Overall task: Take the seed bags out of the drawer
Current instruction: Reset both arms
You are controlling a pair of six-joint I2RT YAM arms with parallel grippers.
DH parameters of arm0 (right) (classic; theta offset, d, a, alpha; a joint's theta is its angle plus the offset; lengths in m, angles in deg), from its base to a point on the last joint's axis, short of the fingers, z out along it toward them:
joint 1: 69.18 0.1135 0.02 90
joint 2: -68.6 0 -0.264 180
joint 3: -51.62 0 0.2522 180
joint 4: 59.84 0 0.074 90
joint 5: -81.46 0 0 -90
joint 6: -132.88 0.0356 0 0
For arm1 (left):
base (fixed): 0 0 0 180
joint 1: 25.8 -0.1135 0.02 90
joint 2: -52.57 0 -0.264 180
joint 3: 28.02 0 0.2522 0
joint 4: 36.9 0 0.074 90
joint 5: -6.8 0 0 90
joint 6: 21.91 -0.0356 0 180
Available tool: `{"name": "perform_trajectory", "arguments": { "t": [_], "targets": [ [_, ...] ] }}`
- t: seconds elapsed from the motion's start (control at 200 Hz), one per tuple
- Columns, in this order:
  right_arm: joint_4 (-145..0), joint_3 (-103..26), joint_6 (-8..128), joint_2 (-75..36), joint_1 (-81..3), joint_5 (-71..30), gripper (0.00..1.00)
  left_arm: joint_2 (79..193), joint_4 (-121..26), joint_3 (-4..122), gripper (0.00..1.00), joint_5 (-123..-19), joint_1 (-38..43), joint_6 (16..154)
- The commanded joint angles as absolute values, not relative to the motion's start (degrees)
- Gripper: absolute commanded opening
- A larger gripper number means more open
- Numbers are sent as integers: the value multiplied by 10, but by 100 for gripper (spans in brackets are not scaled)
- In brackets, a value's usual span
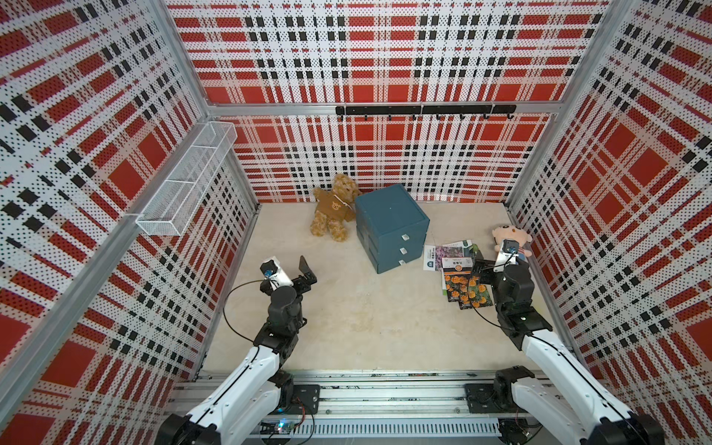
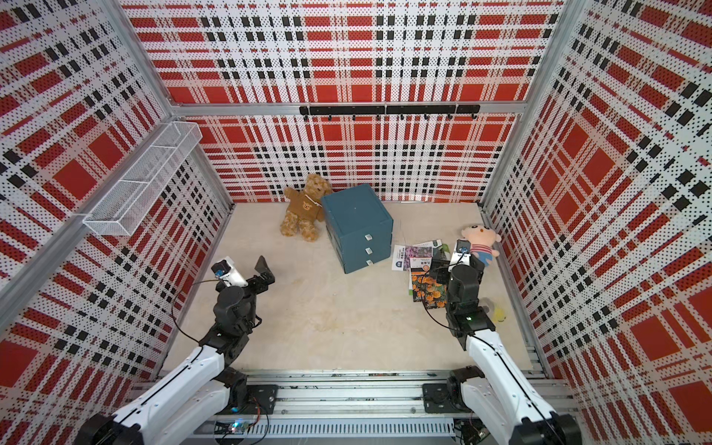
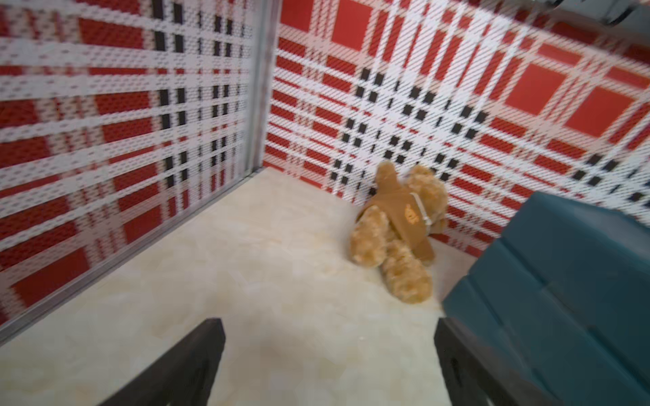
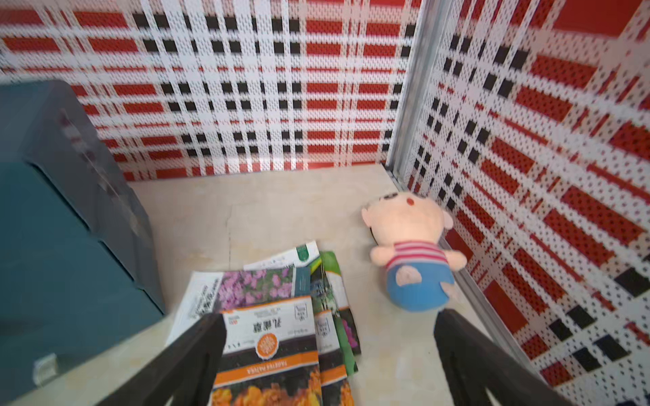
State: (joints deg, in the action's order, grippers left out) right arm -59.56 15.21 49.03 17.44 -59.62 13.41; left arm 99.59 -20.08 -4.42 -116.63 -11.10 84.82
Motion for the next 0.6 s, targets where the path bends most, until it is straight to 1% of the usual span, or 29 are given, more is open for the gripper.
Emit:
{"name": "perform_trajectory", "arguments": {
  "t": [0.0,0.08,0.185,0.23,0.261,0.356,0.441,0.531,0.561,0.596],
  "targets": [
    [-441,214,505,139,-603,165,100,1011,-13,-107,99,-1211,-165,793],
    [-375,248,506,97,-612,167,100,1049,62,-141,99,-1181,-198,784],
    [-275,279,495,34,-632,138,100,1132,171,-154,99,-1123,-236,784],
    [-286,265,495,19,-640,128,100,1171,213,-149,99,-1114,-247,788],
    [-263,263,486,3,-647,110,100,1199,237,-143,99,-1102,-253,788],
    [-222,249,469,-42,-655,77,100,1296,327,-120,99,-1069,-256,761],
    [-186,237,455,-75,-657,51,100,1367,363,-102,99,-1055,-258,753],
    [-161,230,460,-101,-663,28,100,1437,459,-104,99,-1050,-255,742],
    [-135,236,464,-115,-664,18,100,1437,452,-101,99,-1048,-255,740],
    [-104,243,469,-134,-665,18,100,1421,403,-92,99,-1049,-256,742]
  ]
}}
